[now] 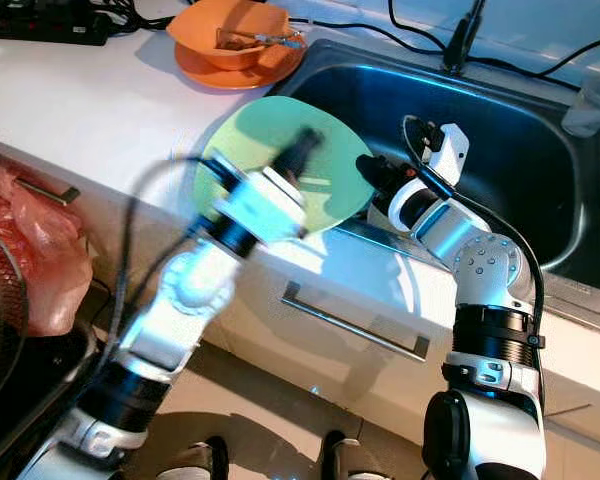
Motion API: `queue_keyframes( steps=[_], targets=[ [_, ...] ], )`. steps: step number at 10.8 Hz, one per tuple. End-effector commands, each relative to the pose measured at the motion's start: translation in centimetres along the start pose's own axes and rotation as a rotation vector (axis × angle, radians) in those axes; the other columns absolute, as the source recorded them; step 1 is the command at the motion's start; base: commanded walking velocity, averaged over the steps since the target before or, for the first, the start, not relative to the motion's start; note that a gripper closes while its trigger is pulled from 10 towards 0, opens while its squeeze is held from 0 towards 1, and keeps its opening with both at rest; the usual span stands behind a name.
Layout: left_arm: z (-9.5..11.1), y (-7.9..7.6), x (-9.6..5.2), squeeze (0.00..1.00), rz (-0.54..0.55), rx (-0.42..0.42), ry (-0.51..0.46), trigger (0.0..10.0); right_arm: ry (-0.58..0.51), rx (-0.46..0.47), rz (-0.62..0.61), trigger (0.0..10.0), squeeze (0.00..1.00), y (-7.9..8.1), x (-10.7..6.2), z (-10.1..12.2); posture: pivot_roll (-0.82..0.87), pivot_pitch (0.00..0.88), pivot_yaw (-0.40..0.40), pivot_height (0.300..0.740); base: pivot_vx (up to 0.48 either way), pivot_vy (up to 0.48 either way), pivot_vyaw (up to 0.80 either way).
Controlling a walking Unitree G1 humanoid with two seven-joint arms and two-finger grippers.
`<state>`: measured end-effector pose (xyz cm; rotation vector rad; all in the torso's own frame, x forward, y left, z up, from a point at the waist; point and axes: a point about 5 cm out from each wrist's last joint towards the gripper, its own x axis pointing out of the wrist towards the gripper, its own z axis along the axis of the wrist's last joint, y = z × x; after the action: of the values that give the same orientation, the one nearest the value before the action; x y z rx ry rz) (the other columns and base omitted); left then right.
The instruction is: Kitchen organization
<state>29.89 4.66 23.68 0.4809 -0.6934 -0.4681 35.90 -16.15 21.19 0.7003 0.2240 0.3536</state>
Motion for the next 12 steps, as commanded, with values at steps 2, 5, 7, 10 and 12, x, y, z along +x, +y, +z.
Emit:
queue_keyframes(
  steps=[2,5,7,10,12],
  targets=[
    [0.5,1.2,-0.1,0.0,0.04,-0.047,0.008,10.0,-0.008,-0.012,-0.059,0.0,0.0,-0.8,0.0,0.2,-0.06,0.172,-0.042,0.74,0.0,0.0,0.0],
    [-1.8,4.8,-1.7,0.0,0.186,-0.036,0.159,10.0,-0.106,0.044,-0.107,0.0,0.0,-1.3,0.0,1.0,-0.05,0.166,-0.044,0.74,0.0,0.0,0.0],
    [-2.3,5.5,-2.3,0.0,0.232,-0.066,0.209,10.0,-0.144,0.071,-0.14,0.0,0.0,-1.6,0.1,1.0,-0.05,0.164,-0.044,0.74,0.0,0.0,0.0],
    [-2.6,5.0,-2.5,0.0,0.229,-0.123,0.22,10.0,-0.261,0.1,-0.218,0.0,0.0,-2.7,-0.2,2.4,-0.05,0.163,-0.042,0.74,0.0,0.0,0.0],
    [-3.0,4.4,-2.8,0.0,0.216,-0.147,0.244,10.0,-0.379,0.12,-0.311,0.0,0.0,-4.0,-1.0,3.8,-0.05,0.166,-0.041,0.74,0.0,0.0,0.0]
  ],
)
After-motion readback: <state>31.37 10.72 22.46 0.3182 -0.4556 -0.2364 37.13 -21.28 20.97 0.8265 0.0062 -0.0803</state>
